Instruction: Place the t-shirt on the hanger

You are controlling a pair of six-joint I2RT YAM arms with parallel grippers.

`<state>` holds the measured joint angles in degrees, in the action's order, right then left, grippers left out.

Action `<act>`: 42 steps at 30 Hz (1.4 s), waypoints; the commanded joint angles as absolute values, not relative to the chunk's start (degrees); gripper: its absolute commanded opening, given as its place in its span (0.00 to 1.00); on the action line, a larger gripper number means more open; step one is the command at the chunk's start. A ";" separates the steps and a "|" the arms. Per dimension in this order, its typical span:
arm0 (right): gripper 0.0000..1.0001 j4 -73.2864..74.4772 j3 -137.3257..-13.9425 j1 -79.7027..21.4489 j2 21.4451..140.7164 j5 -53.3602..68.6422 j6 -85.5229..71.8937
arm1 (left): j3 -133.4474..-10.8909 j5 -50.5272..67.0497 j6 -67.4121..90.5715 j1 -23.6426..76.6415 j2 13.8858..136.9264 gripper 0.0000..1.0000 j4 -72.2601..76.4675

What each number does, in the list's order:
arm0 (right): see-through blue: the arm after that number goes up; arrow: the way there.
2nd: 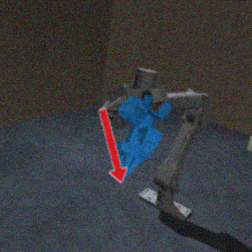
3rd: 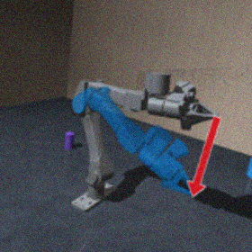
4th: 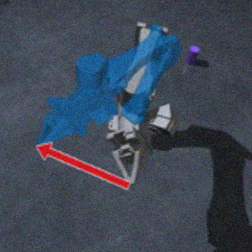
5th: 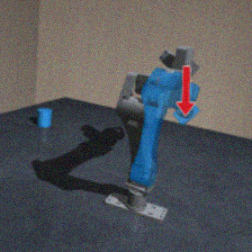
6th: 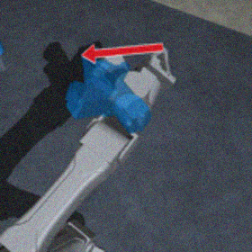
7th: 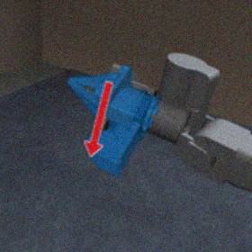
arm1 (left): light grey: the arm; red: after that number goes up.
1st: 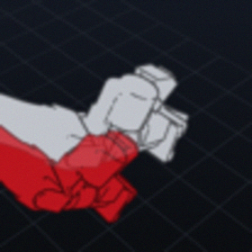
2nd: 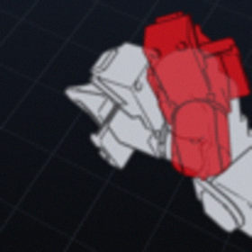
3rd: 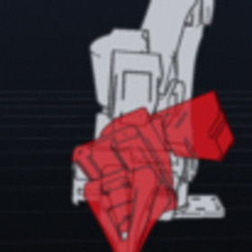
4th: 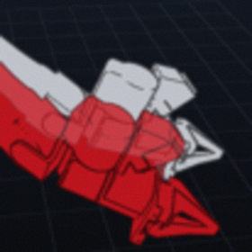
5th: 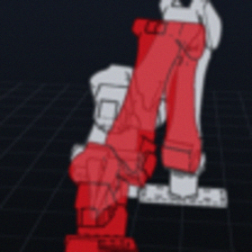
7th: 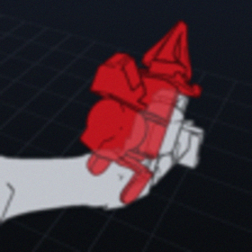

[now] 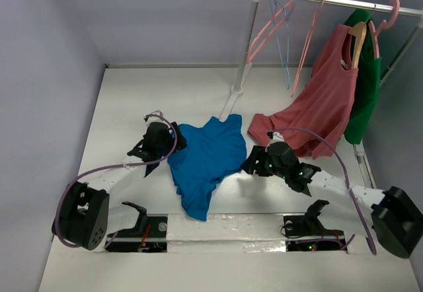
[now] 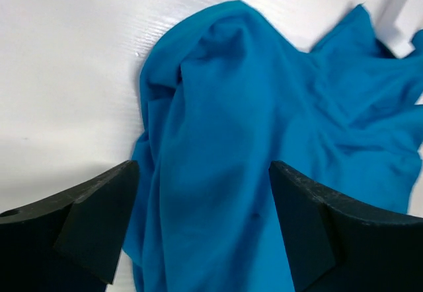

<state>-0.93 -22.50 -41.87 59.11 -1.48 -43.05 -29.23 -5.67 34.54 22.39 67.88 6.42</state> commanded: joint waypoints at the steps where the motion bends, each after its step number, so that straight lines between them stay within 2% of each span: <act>1: 0.65 -10.89 -23.03 -43.24 64.57 -6.33 -45.52 | -27.95 -6.25 33.40 22.32 70.48 0.76 12.81; 3: 0.62 -14.40 -23.12 -44.12 67.14 -7.73 -46.31 | -27.86 -4.49 33.40 22.32 72.84 0.72 15.19; 4: 0.61 -15.37 -23.46 -44.12 69.85 -8.69 -47.01 | -28.30 -4.22 33.40 22.32 72.86 0.64 16.68; 6: 0.51 -17.92 -23.90 -44.65 72.50 -9.75 -47.46 | -28.65 -3.69 34.01 22.32 76.10 0.50 18.18; 7: 0.48 -18.80 -24.52 -44.65 73.90 -10.19 -47.46 | -28.48 -3.43 34.27 22.32 76.64 0.37 20.28; 9: 0.39 -20.82 -25.48 -44.65 77.68 -10.55 -47.37 | -28.39 -2.73 34.80 22.32 77.34 0.21 21.88; 10: 0.32 -21.53 -26.01 -44.65 78.74 -10.81 -47.03 | -28.04 -2.29 35.33 22.32 77.43 0.07 23.97; 11: 0.10 -22.75 -27.23 -44.65 79.45 -10.72 -46.59 | -27.95 -1.50 35.33 22.32 77.26 0.00 24.69; 12: 0.03 -22.85 -28.12 -44.65 80.24 -10.90 -46.06 | -28.12 -1.84 35.51 22.32 76.56 0.00 24.52; 13: 0.00 -22.68 -29.08 -45.43 80.33 -11.16 -44.40 | -28.65 -2.45 35.86 22.32 75.77 0.00 23.04; 20: 0.00 -17.76 -39.71 -48.87 75.94 -15.29 -33.68 | -31.20 -16.23 35.07 22.32 56.36 0.00 7.14; 25: 0.00 -14.77 -47.10 -48.87 75.41 -18.63 -26.64 | -32.08 -20.21 35.33 22.32 40.36 0.00 -3.07; 27: 0.00 -12.48 -50.18 -48.87 74.71 -19.43 -24.96 | -32.34 -20.48 35.86 22.32 37.55 0.00 -4.74; 35: 0.00 -9.51 -49.83 -48.87 64.78 -14.94 -21.45 | -41.04 -24.96 34.02 22.32 29.98 0.00 -13.27; 39: 0.00 -6.26 -52.99 -48.87 69.59 -15.38 -20.39 | -40.26 -20.76 35.50 22.32 29.70 0.00 -14.50; 42: 0.00 -3.96 -56.07 -48.34 75.57 -15.65 -21.70 | -32.80 -16.00 39.28 22.32 29.88 0.00 -10.37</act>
<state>-7.99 -53.12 -48.73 71.24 -15.25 -22.46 -37.39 -20.01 36.07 22.41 29.10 -12.21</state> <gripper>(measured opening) 0.022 0.036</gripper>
